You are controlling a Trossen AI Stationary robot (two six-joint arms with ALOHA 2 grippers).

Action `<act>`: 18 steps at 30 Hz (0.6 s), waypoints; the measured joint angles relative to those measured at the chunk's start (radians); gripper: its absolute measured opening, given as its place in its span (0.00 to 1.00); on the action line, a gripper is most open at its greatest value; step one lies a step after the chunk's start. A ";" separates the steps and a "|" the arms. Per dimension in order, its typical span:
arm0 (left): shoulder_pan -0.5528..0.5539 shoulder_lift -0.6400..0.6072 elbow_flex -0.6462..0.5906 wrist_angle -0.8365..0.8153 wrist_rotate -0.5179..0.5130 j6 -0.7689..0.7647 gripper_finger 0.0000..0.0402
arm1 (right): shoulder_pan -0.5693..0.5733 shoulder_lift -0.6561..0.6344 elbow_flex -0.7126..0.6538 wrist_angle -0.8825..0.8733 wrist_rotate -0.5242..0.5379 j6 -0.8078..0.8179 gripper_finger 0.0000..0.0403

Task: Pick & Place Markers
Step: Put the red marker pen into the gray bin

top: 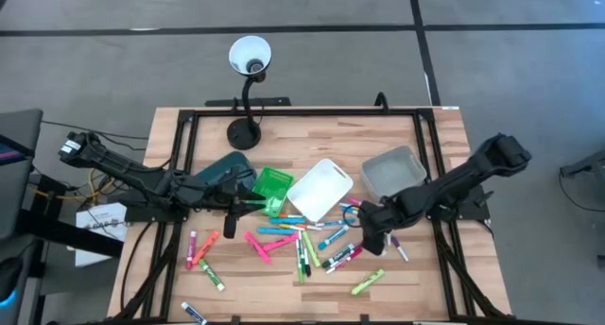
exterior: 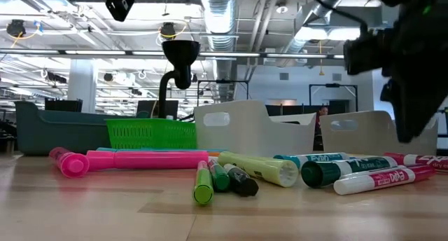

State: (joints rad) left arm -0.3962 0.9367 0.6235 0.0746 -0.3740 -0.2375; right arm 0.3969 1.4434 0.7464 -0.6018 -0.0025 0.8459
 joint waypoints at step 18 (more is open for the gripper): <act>0.000 0.000 0.000 0.002 0.000 0.000 0.24 | 0.001 0.179 0.010 -0.014 0.040 -0.004 0.31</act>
State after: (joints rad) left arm -0.3962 0.9367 0.6235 0.0761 -0.3740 -0.2371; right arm 0.3976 1.6222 0.7563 -0.6154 0.0377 0.8420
